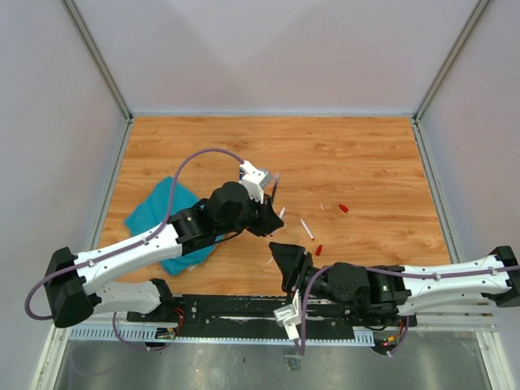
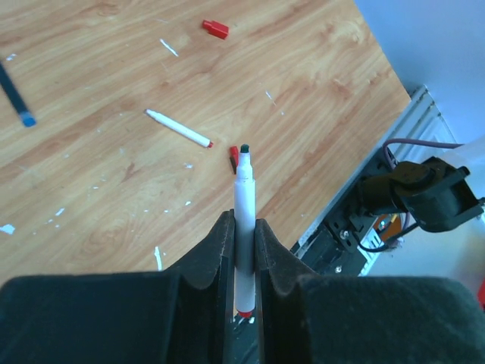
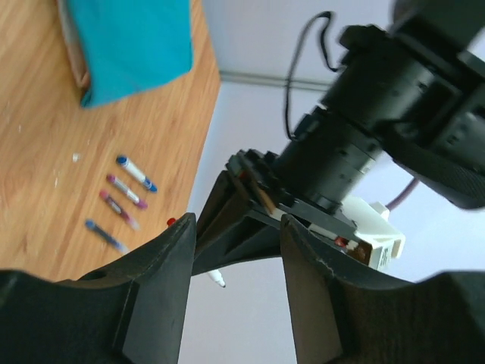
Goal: Insert the pens into the pen caps
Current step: Adjust the pen.
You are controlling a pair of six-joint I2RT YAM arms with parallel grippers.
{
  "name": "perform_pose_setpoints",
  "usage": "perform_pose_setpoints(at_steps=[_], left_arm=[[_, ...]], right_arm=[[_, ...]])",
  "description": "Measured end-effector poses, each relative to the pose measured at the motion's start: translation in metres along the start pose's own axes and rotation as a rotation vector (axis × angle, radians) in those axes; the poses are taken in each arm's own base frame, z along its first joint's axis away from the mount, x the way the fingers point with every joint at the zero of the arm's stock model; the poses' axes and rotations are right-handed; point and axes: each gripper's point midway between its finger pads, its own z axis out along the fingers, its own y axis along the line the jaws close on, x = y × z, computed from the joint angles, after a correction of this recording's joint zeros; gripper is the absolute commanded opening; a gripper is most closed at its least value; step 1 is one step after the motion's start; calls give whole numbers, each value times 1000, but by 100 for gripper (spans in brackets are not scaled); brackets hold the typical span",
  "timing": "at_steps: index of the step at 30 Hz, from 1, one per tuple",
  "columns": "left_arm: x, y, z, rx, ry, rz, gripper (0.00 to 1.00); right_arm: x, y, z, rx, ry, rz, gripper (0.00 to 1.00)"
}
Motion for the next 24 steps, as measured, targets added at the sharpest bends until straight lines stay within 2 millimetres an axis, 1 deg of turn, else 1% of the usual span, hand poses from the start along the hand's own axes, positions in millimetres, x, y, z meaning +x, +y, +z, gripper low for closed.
perform_pose_setpoints(at_steps=[2,6,8,12,14,17,20,21,22,24], left_arm=[[-3,4,-3,-21,-23,4,1],[-4,13,-10,-50,-61,17,1],[-3,18,-14,-59,-81,26,0],[-6,22,-23,-68,-127,39,1],[-9,24,-27,-72,-148,48,1],[-15,24,-32,-77,-182,57,0],[-21,24,-35,-80,-207,65,0],[-22,24,-36,-81,-212,66,1],[-23,24,-36,-82,-216,67,1],[-23,25,-36,-83,-219,69,1]], right_arm=[[-6,-12,-4,62,-53,79,49],[-10,-24,-9,135,-96,281,49],[-8,-27,-10,158,-88,388,51],[6,-27,-15,201,-22,588,54],[15,-33,-21,243,10,702,55],[34,-47,-33,316,42,874,55],[70,-55,-46,400,116,1066,56],[78,-56,-48,414,132,1105,56],[90,-55,-51,436,153,1171,56],[106,-54,-55,461,181,1263,57]])
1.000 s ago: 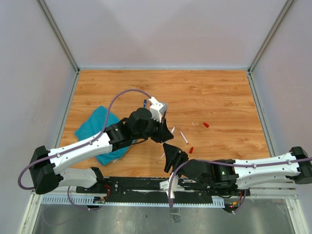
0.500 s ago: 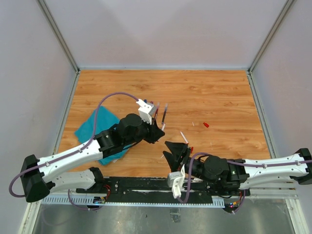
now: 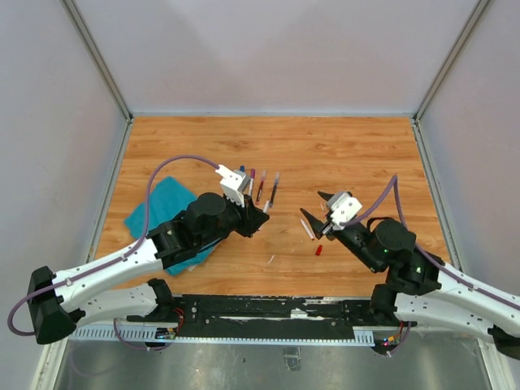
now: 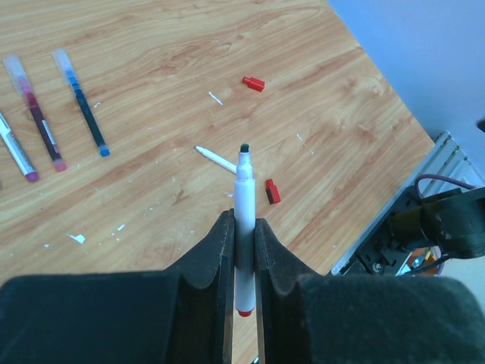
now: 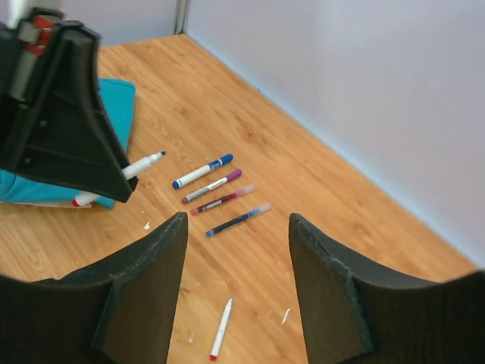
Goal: Insert the pens into the pen caps
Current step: Adjust the pen.
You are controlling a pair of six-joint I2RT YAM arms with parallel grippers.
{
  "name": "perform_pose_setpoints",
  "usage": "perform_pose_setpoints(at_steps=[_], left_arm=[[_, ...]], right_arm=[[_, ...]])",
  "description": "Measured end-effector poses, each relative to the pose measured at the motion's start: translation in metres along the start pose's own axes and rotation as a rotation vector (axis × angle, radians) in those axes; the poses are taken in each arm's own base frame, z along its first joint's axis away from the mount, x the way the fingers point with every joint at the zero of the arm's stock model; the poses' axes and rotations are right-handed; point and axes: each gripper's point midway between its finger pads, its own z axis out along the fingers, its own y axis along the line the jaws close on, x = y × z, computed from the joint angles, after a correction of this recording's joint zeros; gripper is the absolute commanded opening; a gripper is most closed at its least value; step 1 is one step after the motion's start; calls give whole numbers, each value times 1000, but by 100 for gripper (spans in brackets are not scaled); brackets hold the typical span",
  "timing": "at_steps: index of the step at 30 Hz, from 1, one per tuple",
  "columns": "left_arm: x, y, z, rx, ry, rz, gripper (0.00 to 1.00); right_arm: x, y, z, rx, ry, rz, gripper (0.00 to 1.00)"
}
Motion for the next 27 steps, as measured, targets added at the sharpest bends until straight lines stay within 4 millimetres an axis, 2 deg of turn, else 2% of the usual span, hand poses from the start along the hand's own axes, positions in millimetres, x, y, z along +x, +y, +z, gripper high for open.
perform_pose_setpoints(at_steps=[3,12,18,27], left_arm=[[3,2,0,-2,1,1,1],[8,5,1,-8,4,1,1],[8,6,2,-6,-12,0,0],[2,2,5,14,-52,-8,1]], right_arm=[[15,-9,5,23,57,119,57],[62,-16,25,-22,228,513,60],[69,-9,34,-65,264,774,63],[73,5,38,-66,219,1001,61]])
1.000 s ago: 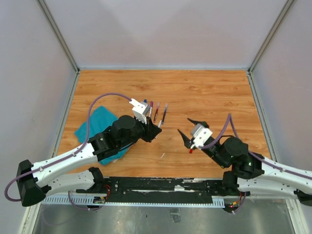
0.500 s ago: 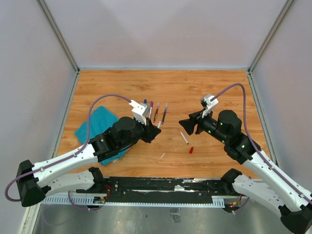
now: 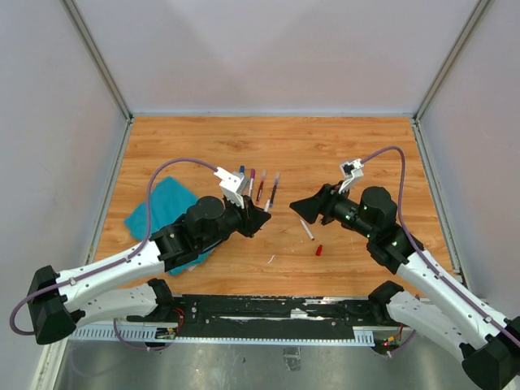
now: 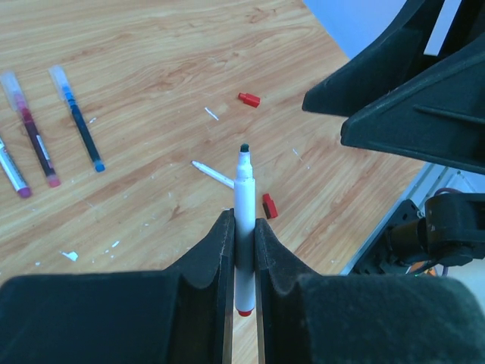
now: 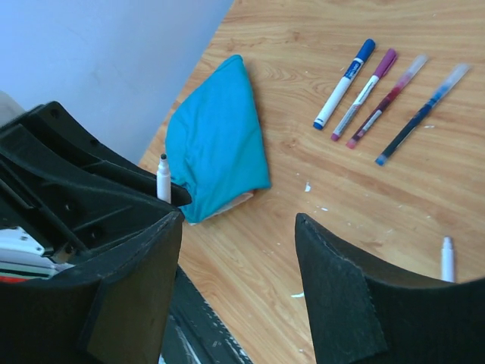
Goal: Insert the pens into the pen caps
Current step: Adjust the pen.
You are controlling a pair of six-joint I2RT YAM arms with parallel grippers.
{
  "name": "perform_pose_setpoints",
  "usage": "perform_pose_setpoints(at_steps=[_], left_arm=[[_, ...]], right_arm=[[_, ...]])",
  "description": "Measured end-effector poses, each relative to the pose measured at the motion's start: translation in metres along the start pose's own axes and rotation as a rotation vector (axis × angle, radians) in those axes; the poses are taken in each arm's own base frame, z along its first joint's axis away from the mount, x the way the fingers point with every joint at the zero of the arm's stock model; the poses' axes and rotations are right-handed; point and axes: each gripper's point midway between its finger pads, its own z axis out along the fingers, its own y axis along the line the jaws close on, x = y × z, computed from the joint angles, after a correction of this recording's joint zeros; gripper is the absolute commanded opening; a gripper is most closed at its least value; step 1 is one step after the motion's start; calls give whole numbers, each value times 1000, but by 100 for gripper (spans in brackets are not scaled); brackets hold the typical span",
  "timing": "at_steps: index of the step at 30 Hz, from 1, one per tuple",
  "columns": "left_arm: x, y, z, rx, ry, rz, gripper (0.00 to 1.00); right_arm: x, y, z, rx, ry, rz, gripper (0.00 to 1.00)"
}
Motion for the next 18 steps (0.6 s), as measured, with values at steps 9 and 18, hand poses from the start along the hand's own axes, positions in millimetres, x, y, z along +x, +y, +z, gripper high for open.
perform_pose_setpoints(at_steps=[9,18], left_arm=[[7,-5,10,28,8,0,0],[17,-11,18,58,36,4,0]], right_arm=[[-5,9,-1,-52,-79,161,42],[-2,19,8,-109,-47,229,39]])
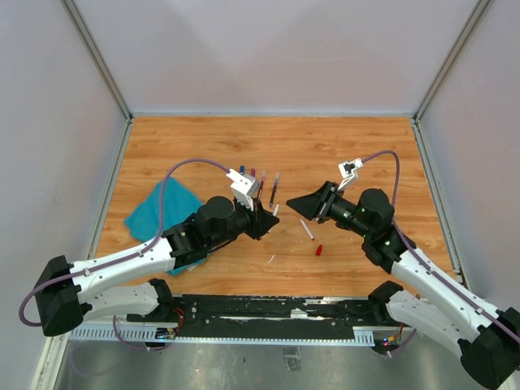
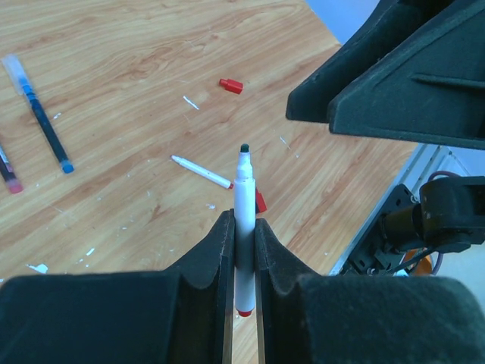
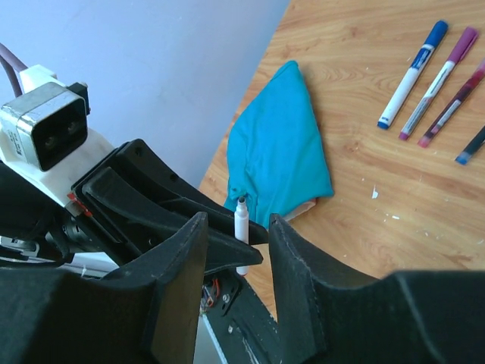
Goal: Insert the pens into the pen caps
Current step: Adjust the pen.
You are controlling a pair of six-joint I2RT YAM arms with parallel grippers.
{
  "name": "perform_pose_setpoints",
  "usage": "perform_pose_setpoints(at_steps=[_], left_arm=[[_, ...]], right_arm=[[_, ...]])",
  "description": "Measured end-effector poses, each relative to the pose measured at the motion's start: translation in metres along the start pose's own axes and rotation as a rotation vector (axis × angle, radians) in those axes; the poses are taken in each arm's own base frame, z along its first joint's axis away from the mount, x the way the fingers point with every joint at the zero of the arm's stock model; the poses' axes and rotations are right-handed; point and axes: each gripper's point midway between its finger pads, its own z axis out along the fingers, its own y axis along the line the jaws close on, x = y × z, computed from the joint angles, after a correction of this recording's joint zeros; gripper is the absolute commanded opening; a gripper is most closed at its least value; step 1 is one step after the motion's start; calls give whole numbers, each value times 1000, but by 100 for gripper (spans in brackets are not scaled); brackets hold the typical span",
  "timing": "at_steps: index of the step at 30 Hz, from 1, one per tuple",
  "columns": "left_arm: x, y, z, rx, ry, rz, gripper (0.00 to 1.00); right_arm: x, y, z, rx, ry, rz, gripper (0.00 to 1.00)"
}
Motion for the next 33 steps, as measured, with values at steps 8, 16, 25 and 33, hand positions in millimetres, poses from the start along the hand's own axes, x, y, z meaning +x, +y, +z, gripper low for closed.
perform_pose_setpoints(at_steps=[8,16,25,33], left_arm=[[-1,-3,2,12,-5,0,0],[-1,-5,2,17,-8,0,1],[0,-4,3,15,-3,0,0],[2,-5,3,22,4,0,0]], right_arm=[[19,-3,6,-15,94,51,38],[34,-4,12,-17,152,70,37],[42,-1,15,-22,178,71,32],[47,-3,22,-15,201,73,27]])
